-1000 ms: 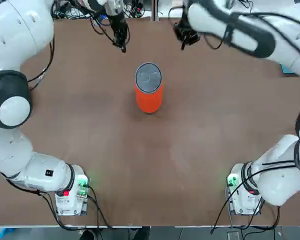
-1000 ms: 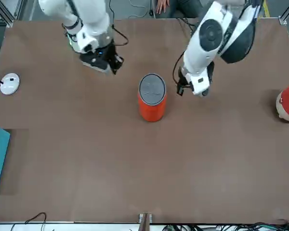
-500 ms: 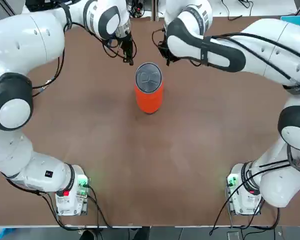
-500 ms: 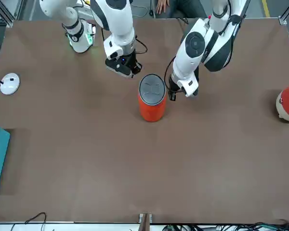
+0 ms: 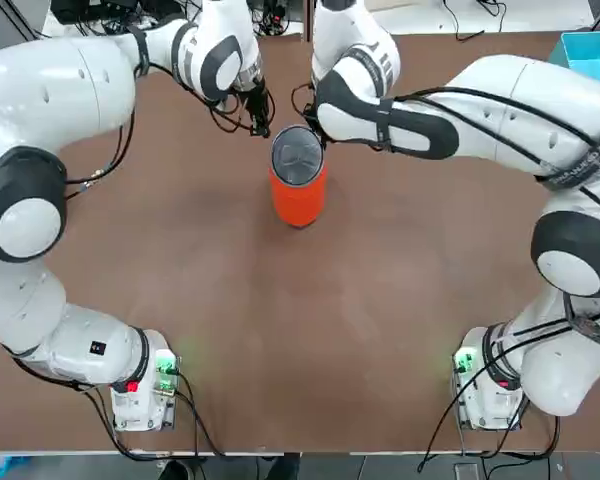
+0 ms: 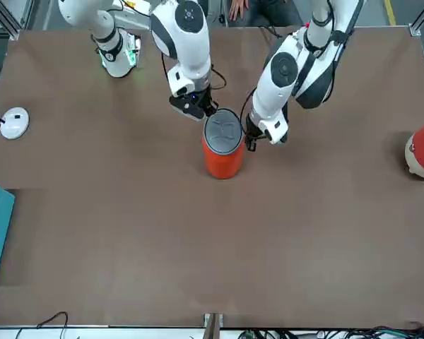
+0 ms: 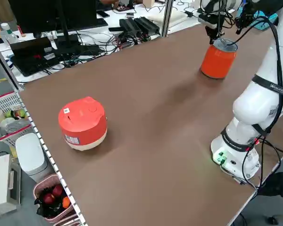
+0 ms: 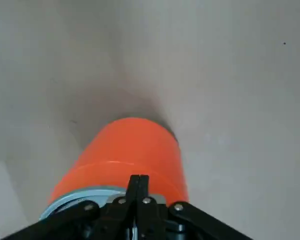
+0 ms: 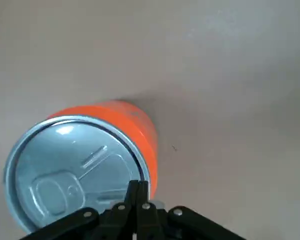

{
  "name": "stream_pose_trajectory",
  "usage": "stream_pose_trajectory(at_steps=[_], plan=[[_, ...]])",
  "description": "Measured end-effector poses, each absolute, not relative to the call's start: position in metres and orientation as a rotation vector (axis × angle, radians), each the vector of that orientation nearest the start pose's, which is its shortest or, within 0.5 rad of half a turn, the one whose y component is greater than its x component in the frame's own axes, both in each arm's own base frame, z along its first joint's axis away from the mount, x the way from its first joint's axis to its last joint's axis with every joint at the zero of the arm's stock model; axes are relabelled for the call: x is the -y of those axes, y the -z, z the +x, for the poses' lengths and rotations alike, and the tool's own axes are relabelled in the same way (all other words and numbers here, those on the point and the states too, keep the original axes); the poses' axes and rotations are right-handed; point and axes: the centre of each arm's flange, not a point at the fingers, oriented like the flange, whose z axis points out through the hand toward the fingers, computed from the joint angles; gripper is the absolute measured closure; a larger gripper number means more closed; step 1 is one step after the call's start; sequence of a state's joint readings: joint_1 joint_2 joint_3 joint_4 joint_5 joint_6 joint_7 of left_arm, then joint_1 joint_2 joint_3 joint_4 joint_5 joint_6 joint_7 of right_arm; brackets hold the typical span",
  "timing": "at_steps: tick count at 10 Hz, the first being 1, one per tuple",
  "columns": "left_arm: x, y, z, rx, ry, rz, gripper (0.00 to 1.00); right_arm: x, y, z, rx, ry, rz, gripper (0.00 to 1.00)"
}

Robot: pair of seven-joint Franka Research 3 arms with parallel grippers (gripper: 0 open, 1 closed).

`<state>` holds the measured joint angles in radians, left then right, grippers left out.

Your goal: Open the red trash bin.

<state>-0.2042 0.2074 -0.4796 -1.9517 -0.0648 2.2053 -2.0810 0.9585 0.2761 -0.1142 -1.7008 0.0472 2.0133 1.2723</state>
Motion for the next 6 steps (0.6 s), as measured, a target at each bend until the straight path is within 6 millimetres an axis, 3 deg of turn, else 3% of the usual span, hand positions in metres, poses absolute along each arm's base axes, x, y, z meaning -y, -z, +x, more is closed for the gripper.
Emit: stream_pose_trajectory(at_steps=[6], plan=[[0.379, -0.382, 0.466, 2.156, -0.208, -2.457, 0.99, -0.501, -0.407, 0.42, -0.693, 0.026, -3.021, 0.99]])
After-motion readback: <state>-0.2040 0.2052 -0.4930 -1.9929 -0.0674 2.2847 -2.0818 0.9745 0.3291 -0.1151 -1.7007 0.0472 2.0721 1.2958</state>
